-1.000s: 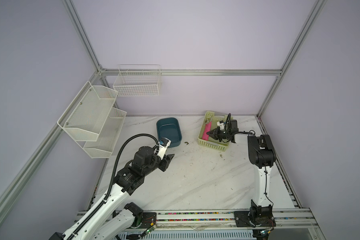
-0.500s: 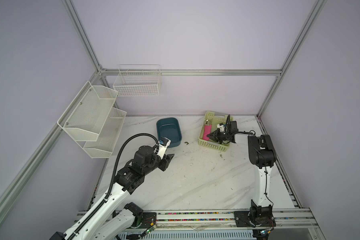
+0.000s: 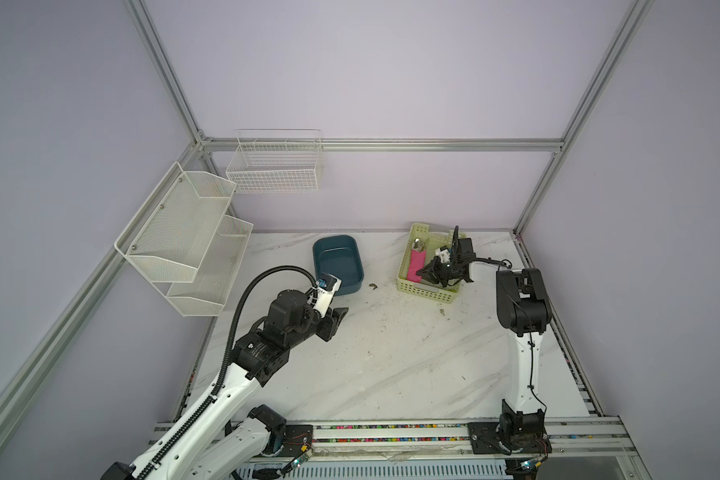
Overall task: Place the utensils on the paper napkin and roll it up
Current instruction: 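Lower the pink bundle into the light-green basket with the right gripper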
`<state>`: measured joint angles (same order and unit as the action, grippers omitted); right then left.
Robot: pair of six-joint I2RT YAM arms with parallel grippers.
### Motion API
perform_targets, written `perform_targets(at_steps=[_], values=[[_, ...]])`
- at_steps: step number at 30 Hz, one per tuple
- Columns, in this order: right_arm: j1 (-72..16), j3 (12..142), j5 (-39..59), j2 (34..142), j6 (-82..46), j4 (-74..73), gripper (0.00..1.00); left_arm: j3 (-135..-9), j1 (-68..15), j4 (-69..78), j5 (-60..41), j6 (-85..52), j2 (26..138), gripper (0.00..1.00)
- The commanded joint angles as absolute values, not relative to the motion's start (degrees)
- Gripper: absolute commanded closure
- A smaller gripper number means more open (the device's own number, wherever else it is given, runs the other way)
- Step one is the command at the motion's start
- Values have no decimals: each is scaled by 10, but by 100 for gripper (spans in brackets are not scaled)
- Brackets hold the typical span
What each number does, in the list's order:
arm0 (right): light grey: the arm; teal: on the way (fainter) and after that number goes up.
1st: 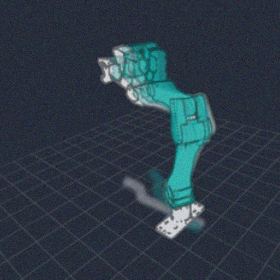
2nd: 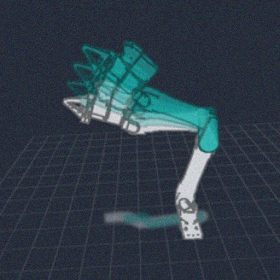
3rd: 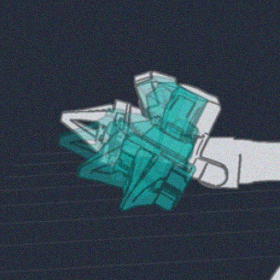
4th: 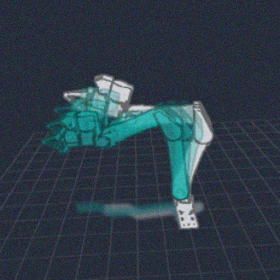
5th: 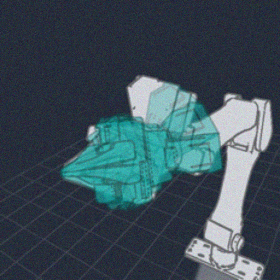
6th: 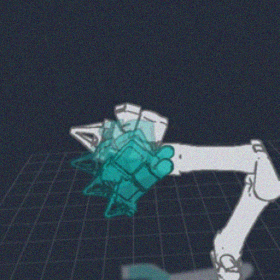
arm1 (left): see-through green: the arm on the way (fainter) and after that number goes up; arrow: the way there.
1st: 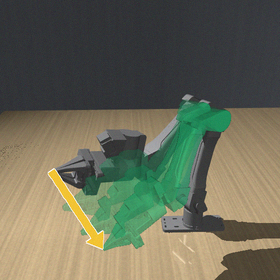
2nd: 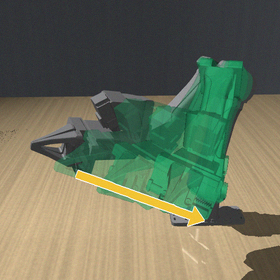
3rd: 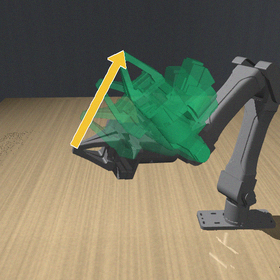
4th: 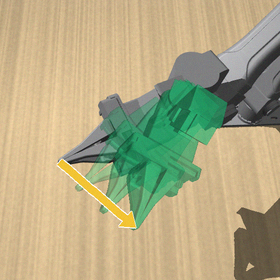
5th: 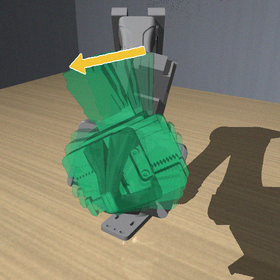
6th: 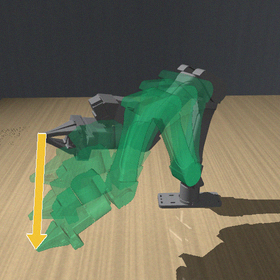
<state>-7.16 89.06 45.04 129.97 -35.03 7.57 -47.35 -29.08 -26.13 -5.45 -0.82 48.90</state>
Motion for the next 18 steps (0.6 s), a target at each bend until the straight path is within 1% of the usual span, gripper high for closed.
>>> perform_targets(at_steps=[1,11,18], values=[[-70,912,390,1328,-318,166,100,-459,-285,-236,-70,-2,489,49],[-70,954,317,1350,-293,257,99,-461,-275,-236,-79,-5,492,49],[-71,971,265,1361,-287,300,87,-463,-269,-241,-83,-8,495,49]])
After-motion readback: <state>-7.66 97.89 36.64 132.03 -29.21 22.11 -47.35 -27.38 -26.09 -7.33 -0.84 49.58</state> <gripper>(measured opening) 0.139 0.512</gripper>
